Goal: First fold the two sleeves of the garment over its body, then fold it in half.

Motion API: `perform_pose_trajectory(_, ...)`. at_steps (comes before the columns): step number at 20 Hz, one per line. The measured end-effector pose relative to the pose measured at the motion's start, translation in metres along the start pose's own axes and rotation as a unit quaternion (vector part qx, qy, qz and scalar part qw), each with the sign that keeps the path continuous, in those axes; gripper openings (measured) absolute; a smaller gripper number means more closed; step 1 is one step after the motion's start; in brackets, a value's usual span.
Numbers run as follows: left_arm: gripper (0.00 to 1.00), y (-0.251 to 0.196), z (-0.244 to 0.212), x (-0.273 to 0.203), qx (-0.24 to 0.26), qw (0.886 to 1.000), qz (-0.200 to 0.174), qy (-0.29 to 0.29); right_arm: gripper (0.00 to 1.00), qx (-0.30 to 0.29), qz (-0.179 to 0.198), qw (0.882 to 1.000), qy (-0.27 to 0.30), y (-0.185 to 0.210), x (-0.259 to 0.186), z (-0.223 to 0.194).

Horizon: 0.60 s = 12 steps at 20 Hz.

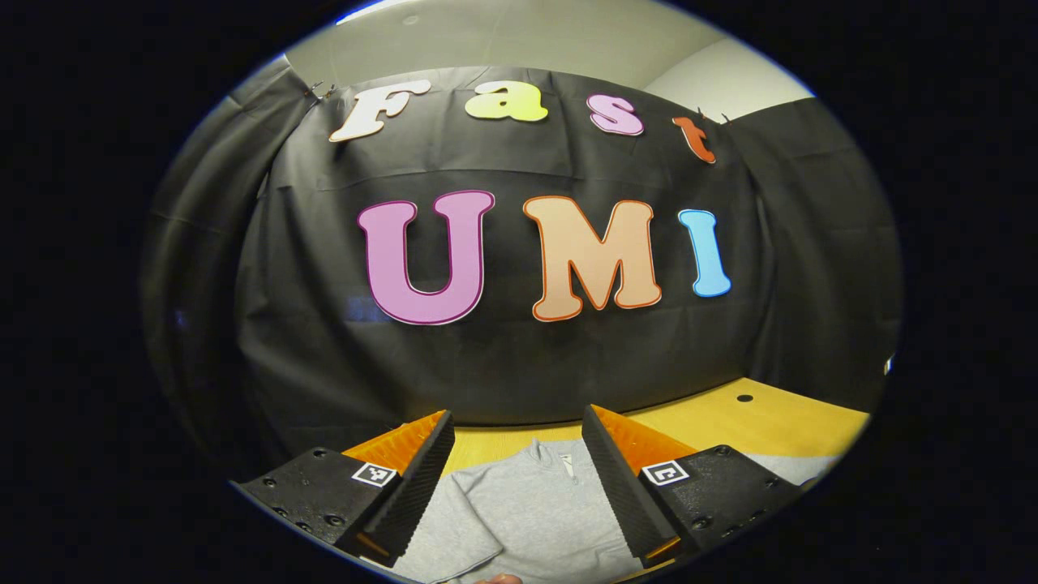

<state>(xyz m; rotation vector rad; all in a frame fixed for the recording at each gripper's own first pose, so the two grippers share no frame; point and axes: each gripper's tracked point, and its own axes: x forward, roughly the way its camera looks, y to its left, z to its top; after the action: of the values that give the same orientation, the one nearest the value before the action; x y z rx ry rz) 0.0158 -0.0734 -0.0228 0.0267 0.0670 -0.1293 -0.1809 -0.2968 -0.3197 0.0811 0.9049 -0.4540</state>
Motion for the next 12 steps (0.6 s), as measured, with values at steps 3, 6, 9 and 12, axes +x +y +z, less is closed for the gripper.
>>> perform_pose_trajectory(3, 0.93, 0.001, -0.001, 0.001, 0.001, 1.000, 0.000, 0.001, 1.00, 0.003, 0.011, 0.999, 0.036, 0.006, 0.001, -0.016)
perform_pose_trajectory(6, 0.93, 0.002, -0.002, 0.002, 0.002, 1.000, -0.001, 0.002, 0.96, 0.003, 0.016, 0.999, 0.032, 0.010, 0.003, -0.014)
perform_pose_trajectory(9, 0.94, 0.003, -0.002, 0.005, 0.003, 1.000, -0.002, 0.003, 0.61, 0.000, 0.028, 0.999, 0.036, 0.021, 0.003, -0.013)
perform_pose_trajectory(12, 0.93, 0.002, 0.000, 0.006, 0.001, 1.000, -0.005, 0.000, 0.17, 0.018, 0.026, 0.998, 0.048, 0.023, 0.002, -0.010)
